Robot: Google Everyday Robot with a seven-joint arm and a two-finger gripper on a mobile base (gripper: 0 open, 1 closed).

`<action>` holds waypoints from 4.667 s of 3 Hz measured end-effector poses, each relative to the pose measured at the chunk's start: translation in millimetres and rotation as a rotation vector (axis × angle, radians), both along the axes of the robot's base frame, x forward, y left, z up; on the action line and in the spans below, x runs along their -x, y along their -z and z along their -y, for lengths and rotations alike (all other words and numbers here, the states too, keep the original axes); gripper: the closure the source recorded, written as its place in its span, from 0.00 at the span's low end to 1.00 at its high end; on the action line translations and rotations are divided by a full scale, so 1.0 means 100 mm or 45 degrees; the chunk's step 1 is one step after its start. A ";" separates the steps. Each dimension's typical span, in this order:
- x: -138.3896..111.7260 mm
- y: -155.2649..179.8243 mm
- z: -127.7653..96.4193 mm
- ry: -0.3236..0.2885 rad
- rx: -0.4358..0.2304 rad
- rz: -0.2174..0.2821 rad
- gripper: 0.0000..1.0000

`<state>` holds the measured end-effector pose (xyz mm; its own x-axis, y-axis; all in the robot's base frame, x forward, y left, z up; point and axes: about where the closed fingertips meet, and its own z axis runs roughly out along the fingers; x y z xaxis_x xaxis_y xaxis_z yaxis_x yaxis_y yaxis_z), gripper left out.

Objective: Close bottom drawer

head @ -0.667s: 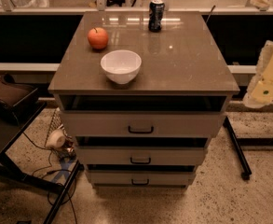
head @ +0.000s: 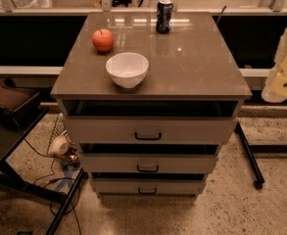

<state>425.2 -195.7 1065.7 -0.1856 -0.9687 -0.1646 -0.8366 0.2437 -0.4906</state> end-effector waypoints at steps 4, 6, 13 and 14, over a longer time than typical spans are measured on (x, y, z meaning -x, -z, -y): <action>0.22 1.76 0.67 -0.008 -0.047 0.010 0.00; 0.21 2.21 0.44 -0.016 -0.019 -0.007 0.00; 0.16 5.29 0.06 -0.100 -0.139 -0.154 0.00; 0.07 5.69 0.08 -0.087 -0.205 -0.169 0.00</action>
Offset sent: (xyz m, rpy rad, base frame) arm -0.0166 -0.0763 -0.1445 0.0189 0.0013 -0.0504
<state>417.9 -203.9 496.7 -0.1511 -0.9430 -0.2966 -0.9086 0.2507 -0.3342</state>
